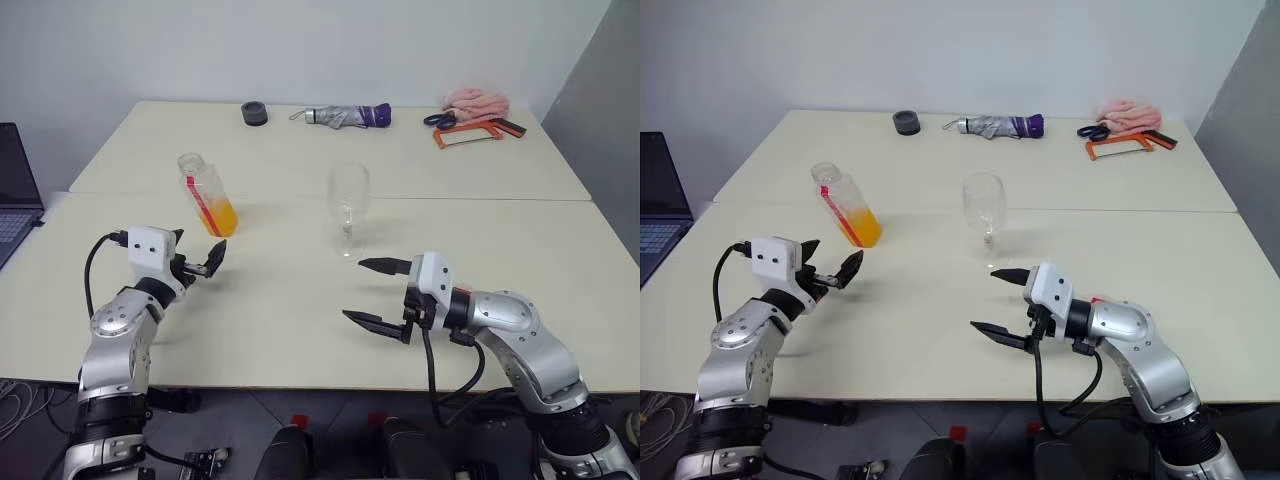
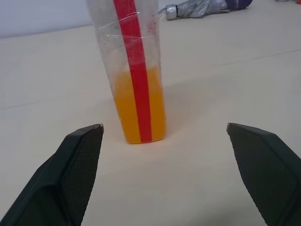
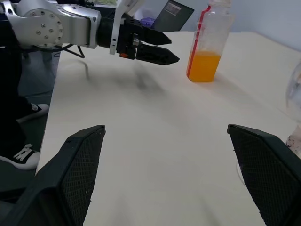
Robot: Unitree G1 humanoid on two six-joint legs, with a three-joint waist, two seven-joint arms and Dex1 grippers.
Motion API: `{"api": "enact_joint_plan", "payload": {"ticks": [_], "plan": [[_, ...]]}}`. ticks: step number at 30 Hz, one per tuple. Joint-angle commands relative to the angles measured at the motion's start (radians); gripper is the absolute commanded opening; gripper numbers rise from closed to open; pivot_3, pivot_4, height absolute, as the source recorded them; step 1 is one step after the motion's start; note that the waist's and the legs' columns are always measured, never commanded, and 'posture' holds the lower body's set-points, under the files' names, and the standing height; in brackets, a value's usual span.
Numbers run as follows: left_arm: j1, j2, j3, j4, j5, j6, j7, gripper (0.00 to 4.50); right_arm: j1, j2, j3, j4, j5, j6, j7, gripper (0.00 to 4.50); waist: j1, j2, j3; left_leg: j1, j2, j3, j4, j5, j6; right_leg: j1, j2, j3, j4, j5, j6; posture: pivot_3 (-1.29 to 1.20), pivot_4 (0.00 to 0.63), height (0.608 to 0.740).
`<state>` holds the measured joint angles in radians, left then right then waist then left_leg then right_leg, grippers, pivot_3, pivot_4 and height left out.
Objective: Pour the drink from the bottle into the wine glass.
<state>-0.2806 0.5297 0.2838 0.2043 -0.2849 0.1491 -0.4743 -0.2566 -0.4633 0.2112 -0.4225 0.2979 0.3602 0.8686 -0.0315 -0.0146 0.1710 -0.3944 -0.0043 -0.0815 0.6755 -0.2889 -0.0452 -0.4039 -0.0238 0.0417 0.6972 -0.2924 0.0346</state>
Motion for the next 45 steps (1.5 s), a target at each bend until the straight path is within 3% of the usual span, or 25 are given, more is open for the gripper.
{"api": "enact_joint_plan", "payload": {"ticks": [1, 17, 36, 39, 45], "plan": [[-0.053, 0.023, 0.011, 0.041, 0.012, -0.045, -0.012, 4.50, -0.021, 0.003, 0.005, -0.041, 0.019, 0.006, -0.004, 4.44, 0.000, 0.000, 0.000, 0.000, 0.000, 0.000, 0.000, 0.000, 0.000, 0.000, 0.000, 0.000, 0.000, 0.000, 0.000, 0.00, 0.150, 0.740], [-0.229, 0.036, -0.014, 0.292, 0.055, -0.161, -0.075, 4.50, -0.080, 0.074, -0.023, -0.067, 0.117, 0.184, -0.117, 4.44, 0.000, 0.000, 0.000, 0.000, -0.001, -0.001, 0.000, 0.000, 0.000, 0.000, 0.000, -0.001, 0.000, 0.000, 0.000, 0.00, 0.150, 0.740], [-0.457, 0.043, -0.023, 0.594, 0.071, -0.239, -0.125, 4.50, -0.117, 0.091, 0.001, -0.036, 0.101, 0.140, -0.139, 4.44, -0.001, -0.001, 0.000, -0.001, -0.003, -0.001, 0.001, 0.000, 0.000, -0.001, 0.001, -0.001, 0.000, 0.000, 0.000, 0.00, 0.150, 0.740], [-0.487, 0.048, -0.024, 0.640, 0.075, -0.253, -0.133, 3.93, -0.120, 0.091, 0.000, -0.034, 0.099, 0.138, -0.137, 4.50, -0.002, -0.001, 0.000, -0.001, -0.003, -0.001, 0.001, 0.000, 0.000, -0.001, 0.001, -0.001, 0.000, 0.000, 0.000, 0.00, 0.150, 0.740], [-0.511, 0.046, -0.026, 0.679, 0.072, -0.267, -0.158, 2.10, -0.120, 0.087, -0.001, -0.033, 0.097, 0.129, -0.135, 4.50, -0.002, -0.001, 0.000, -0.002, -0.003, -0.001, 0.001, 0.000, 0.000, -0.001, 0.001, -0.001, 0.000, 0.000, 0.000, 0.00, 0.150, 0.740]]}}
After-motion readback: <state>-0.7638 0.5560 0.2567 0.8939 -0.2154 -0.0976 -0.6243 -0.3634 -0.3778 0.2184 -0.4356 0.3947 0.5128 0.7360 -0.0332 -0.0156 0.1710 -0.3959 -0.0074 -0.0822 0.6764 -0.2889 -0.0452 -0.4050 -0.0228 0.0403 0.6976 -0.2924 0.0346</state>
